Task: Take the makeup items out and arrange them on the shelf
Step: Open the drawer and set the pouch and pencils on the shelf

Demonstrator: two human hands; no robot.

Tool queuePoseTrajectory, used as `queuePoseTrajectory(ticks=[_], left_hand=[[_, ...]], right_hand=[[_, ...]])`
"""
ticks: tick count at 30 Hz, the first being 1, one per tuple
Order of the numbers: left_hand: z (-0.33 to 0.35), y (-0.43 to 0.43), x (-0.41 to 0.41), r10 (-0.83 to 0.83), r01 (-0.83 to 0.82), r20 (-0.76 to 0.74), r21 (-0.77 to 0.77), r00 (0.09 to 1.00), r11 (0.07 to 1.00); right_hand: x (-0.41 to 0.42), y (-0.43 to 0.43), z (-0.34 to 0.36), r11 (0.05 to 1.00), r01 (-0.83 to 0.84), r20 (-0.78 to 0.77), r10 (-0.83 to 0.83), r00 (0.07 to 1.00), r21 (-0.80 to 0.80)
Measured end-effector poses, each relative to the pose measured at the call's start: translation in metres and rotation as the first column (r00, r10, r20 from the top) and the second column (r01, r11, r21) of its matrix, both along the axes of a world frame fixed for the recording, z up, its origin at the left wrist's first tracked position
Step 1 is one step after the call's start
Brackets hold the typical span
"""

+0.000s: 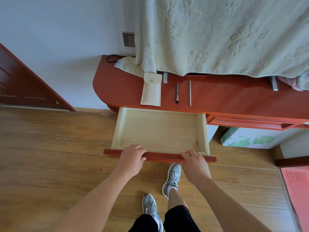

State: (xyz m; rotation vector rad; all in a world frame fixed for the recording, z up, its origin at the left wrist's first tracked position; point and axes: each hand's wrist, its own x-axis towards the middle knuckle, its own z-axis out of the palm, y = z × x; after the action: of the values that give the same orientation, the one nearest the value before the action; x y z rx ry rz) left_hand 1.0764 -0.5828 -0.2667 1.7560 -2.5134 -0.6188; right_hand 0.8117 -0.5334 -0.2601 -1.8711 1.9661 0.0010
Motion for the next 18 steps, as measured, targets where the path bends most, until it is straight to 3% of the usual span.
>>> queuePoseTrajectory(ticks=[8,18], left_hand=[[-0.006,-0.005,0.003,-0.006,0.006,-0.007,-0.014,1.000,1.000],[-0.005,-0.044,-0.007,0.029,-0.029,-0.019,-0.016,0.999,0.999]], right_hand=[[-0.003,-0.006,-0.010,0.996,0.041,0.037,-0.039,0.999,-0.076],[-0.014,-0.052,-0.006,0.999,0.009,0.040,-0.007,0.999,-0.037]])
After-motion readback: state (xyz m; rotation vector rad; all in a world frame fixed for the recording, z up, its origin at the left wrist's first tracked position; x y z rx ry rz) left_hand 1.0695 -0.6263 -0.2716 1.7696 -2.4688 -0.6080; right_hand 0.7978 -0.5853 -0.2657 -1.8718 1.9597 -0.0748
